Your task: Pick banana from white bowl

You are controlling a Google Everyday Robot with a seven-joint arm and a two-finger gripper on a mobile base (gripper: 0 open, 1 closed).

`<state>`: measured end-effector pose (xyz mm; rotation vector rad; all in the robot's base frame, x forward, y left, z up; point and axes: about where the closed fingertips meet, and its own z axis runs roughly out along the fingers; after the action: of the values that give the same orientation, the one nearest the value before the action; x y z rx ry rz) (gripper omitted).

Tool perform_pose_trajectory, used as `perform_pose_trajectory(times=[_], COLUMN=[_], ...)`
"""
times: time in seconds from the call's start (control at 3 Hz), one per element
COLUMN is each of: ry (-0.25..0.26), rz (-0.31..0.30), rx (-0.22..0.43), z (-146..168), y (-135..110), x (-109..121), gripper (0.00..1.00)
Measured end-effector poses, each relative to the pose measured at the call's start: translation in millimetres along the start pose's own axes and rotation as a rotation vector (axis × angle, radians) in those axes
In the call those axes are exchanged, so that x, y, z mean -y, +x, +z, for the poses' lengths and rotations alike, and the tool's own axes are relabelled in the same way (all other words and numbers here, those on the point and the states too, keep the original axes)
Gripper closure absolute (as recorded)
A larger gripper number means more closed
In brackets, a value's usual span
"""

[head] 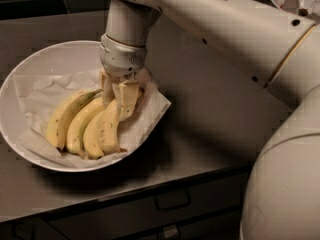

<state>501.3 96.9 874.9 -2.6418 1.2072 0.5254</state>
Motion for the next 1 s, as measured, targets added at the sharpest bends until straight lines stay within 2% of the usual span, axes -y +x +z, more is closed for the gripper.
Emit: perform_pose_trajectory(times=[1.0], ry=[0.100], rz=[0.014], rx=[-0.024], z=[-18], y=[-2], x=[-19], gripper=[1.00])
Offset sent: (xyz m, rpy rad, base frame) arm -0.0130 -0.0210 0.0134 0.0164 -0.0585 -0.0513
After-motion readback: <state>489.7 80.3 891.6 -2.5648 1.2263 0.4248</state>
